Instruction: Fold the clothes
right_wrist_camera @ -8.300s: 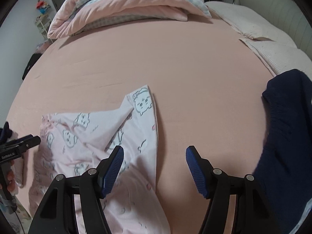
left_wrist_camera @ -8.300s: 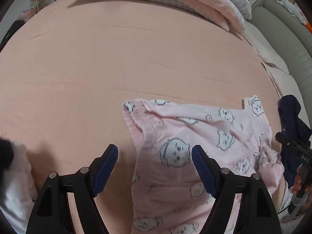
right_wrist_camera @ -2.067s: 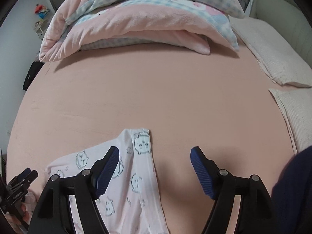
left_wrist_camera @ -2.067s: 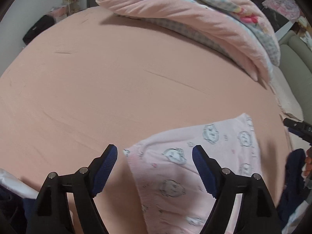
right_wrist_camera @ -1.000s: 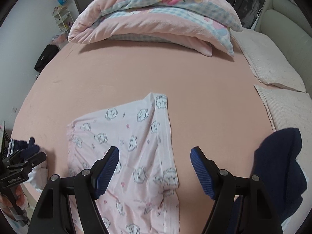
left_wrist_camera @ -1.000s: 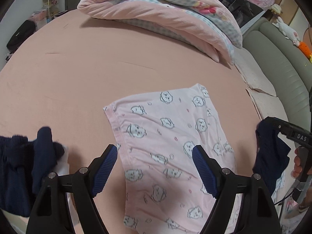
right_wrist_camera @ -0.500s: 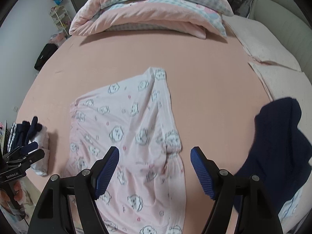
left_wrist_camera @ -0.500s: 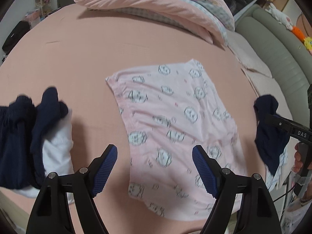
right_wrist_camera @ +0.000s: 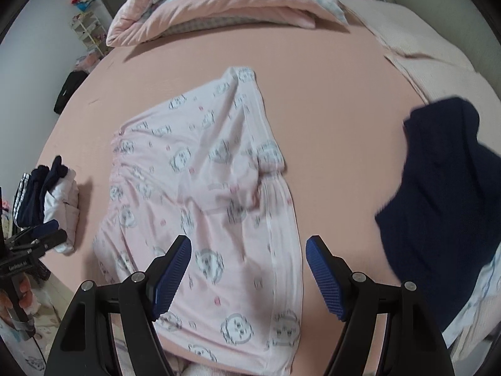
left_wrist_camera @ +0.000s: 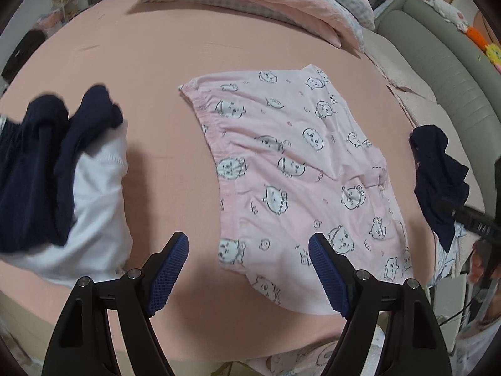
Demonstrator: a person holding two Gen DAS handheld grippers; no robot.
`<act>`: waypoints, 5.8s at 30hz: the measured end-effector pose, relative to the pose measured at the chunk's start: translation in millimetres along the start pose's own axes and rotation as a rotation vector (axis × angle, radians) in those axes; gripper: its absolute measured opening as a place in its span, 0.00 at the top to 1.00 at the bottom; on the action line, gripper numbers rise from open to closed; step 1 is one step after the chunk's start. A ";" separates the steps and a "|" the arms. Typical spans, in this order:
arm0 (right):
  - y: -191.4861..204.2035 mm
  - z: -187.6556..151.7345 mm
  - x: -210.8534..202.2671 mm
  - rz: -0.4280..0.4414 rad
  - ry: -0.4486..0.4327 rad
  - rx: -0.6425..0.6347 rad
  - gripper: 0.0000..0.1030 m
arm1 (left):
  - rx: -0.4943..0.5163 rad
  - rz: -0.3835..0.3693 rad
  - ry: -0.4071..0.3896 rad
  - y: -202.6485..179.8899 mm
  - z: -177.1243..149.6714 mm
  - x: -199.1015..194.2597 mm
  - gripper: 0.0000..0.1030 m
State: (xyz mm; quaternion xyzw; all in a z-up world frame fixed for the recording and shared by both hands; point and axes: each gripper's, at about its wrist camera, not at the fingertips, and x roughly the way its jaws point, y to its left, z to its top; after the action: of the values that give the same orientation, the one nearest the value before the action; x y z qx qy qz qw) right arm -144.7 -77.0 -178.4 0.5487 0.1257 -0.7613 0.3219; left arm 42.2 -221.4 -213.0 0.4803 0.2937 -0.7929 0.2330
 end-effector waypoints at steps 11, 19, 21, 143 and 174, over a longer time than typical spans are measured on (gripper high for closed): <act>-21.4 -48.7 7.8 0.025 -0.008 0.080 0.27 | -0.055 -0.048 0.070 12.9 -30.8 26.0 0.24; -46.2 -84.3 19.6 0.095 0.011 0.184 0.27 | -0.108 -0.093 0.113 24.9 -38.6 46.2 0.24; -51.7 -93.1 25.3 0.099 0.025 0.205 0.27 | -0.111 -0.092 0.120 25.5 -38.9 49.4 0.24; 25.6 -149.1 38.9 -0.248 0.020 0.044 0.94 | -0.107 0.163 -0.023 19.7 -60.8 31.2 0.81; 6.0 -165.6 -9.6 -0.129 -0.194 0.101 0.45 | -0.087 0.136 -0.059 38.0 -64.1 6.7 0.33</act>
State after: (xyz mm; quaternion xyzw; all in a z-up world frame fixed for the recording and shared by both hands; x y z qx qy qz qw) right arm -14.2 12.0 -229.3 0.4790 0.0903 -0.8352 0.2549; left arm 104.1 -205.2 -251.7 0.4649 0.2876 -0.7756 0.3157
